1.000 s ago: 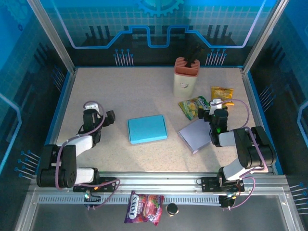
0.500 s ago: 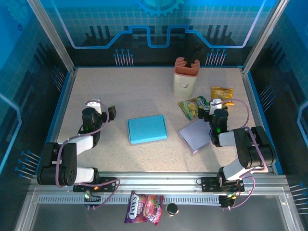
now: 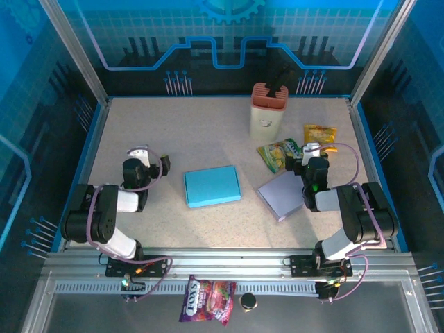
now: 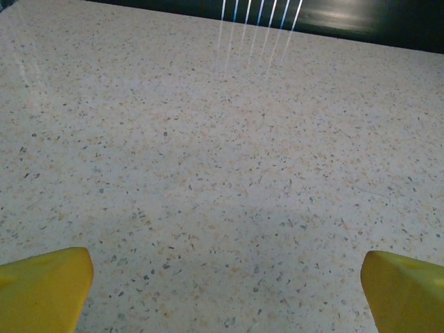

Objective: Fold the paper box

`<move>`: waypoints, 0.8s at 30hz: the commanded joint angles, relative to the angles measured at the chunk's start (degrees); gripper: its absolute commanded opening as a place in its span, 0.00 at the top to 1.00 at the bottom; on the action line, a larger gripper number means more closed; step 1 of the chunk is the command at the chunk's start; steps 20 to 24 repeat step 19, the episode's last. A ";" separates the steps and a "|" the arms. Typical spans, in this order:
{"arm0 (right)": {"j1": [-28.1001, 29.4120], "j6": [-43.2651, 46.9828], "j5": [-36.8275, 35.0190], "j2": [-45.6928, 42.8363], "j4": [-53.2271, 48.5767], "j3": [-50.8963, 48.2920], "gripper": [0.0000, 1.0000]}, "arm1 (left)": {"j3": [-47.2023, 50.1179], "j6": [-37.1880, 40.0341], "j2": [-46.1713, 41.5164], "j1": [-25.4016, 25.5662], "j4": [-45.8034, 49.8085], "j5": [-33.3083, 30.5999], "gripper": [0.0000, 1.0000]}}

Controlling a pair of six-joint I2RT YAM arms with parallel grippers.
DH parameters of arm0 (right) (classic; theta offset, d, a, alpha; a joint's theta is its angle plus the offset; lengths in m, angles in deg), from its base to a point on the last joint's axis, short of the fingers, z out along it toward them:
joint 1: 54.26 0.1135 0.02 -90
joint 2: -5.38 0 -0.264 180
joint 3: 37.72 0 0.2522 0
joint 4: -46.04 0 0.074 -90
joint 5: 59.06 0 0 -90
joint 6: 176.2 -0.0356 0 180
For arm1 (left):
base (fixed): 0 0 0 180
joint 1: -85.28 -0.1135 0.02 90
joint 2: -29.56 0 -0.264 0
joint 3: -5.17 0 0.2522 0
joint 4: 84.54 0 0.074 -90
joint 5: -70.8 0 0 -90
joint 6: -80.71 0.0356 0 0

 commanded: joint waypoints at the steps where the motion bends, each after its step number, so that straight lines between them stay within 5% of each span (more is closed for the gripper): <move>1: 0.76 0.72 -0.63 -0.24 0.24 0.55 0.00 | -0.47 -0.18 0.04 0.47 -3.16 0.20 0.01; 11: 0.73 0.78 -0.58 -0.24 0.30 0.53 0.00 | -2.21 2.48 0.15 0.56 -0.02 6.00 0.01; 24: 0.79 0.85 -0.89 -0.16 1.20 0.01 0.00 | -2.18 2.50 0.12 0.83 -0.13 5.86 0.01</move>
